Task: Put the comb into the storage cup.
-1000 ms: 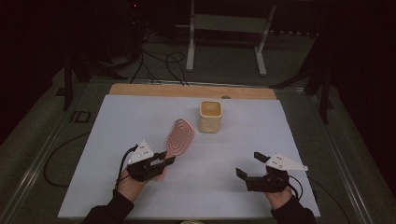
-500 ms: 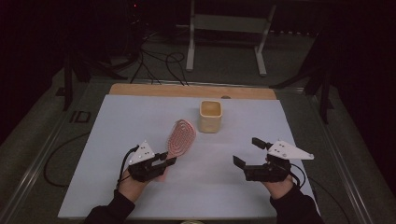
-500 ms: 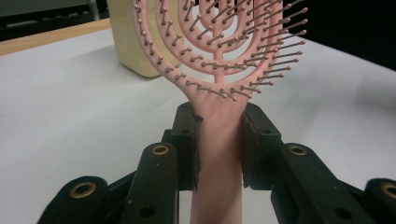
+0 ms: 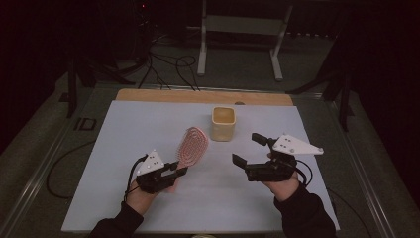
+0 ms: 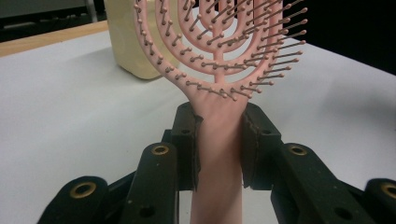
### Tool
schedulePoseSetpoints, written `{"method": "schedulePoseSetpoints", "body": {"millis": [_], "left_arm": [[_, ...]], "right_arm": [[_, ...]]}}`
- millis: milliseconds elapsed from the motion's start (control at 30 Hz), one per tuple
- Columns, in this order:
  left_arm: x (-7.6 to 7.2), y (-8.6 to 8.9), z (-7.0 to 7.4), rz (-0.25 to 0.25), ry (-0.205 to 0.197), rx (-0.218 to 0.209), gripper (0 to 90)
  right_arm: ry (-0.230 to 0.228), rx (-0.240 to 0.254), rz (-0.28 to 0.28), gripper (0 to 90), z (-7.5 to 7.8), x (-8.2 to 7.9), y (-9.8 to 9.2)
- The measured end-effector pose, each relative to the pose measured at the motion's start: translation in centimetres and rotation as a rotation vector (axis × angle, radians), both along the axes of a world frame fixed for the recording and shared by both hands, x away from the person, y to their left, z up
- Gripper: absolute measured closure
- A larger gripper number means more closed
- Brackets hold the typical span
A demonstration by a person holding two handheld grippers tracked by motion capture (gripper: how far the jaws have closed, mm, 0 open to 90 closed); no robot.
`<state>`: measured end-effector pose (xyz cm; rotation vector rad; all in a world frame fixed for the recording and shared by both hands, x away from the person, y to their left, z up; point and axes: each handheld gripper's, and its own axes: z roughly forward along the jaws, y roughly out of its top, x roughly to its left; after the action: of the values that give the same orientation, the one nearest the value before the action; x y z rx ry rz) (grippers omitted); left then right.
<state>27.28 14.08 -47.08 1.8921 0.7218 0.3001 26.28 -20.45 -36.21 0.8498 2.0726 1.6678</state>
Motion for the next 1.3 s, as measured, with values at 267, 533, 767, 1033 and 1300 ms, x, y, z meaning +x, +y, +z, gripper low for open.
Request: {"method": "schedulePoseSetpoints", "body": {"millis": [267,533,767,1033,1300], "left_arm": [[-0.1,-0.1,0.0,0.006,-0.003,0.001,71.5],[-0.1,-0.1,0.0,0.010,-0.007,0.000,71.5],[-0.1,-0.1,0.0,0.009,-0.017,-0.005,71.5],[-0.1,-0.3,0.0,0.006,-0.020,0.009,71.5],[-0.1,-0.4,0.1,0.004,-0.018,0.006,71.5]], "right_arm": [[0.012,0.025,0.058,7.3,0.2,0.9,2.3],[0.043,0.043,0.074,7.8,-0.1,1.9,4.4],[0.094,0.044,0.074,8.0,-0.6,3.0,7.1],[0.193,0.079,0.041,13.2,-1.8,4.5,9.0],[0.254,0.075,0.051,22.3,-2.3,5.1,10.0]]}}
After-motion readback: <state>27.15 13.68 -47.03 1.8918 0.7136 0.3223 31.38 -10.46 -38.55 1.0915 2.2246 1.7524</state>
